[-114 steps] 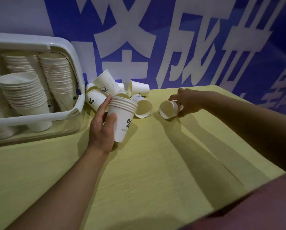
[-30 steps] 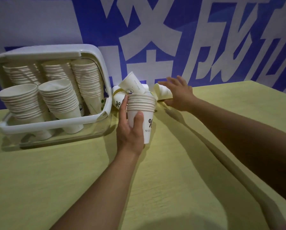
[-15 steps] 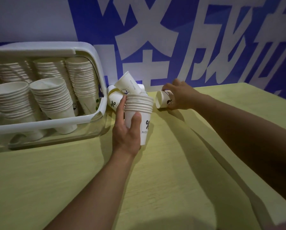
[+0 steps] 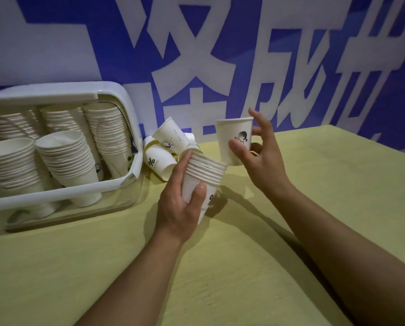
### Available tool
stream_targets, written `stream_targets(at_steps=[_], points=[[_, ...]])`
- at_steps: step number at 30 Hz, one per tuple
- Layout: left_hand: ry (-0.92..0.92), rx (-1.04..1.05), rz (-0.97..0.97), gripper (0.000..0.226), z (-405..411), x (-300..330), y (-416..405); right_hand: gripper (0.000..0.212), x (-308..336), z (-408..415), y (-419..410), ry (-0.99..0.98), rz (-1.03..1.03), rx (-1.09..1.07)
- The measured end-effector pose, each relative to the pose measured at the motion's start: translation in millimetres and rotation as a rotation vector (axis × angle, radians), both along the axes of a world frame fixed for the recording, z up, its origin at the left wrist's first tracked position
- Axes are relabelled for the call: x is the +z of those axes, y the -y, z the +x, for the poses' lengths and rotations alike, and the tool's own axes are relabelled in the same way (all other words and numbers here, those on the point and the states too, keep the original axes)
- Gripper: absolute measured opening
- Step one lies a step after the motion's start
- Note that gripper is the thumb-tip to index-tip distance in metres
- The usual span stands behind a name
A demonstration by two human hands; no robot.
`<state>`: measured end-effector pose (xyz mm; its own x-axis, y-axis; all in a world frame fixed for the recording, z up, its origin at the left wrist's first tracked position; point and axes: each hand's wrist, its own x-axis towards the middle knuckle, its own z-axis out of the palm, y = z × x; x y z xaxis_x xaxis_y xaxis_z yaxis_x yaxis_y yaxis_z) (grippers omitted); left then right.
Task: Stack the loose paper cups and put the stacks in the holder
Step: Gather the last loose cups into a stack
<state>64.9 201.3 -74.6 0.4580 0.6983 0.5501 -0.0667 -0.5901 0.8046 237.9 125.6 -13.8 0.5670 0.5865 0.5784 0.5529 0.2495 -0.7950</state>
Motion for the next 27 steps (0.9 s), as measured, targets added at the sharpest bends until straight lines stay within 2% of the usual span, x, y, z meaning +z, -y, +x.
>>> stream_targets(at_steps=[4,7,11,14,17,21,24,27], points=[[-0.099,-0.056,0.080,0.065,0.1,-0.4,2.5,0.065,6.3,-18.3,2.5,-0.101,0.102,0.045],[-0.067,-0.027,0.080,0.066,1.0,-0.2,3.0,0.059,-1.9,-32.0,2.1,-0.116,0.011,0.172],[0.041,0.098,0.039,0.072,0.6,3.6,2.9,0.058,-23.1,-50.8,-3.4,0.086,-0.177,0.242],[0.065,0.145,0.035,0.076,0.3,9.0,6.0,0.060,-27.7,-57.6,-5.0,0.136,-0.227,0.302],[0.131,0.160,-0.043,0.064,-0.2,11.1,2.9,0.051,-24.8,-55.4,-3.1,0.146,-0.196,0.295],[0.164,0.214,-0.187,0.046,-0.1,10.1,-1.1,0.041,-16.8,-52.8,-5.2,0.061,-0.197,0.279],[0.238,0.263,-0.291,0.051,0.8,9.2,-4.6,0.039,-3.7,-43.9,-25.4,0.166,-0.208,0.153],[0.314,0.291,-0.332,0.045,1.0,9.2,-8.8,0.045,13.2,-28.8,-66.6,0.335,-0.333,0.059]])
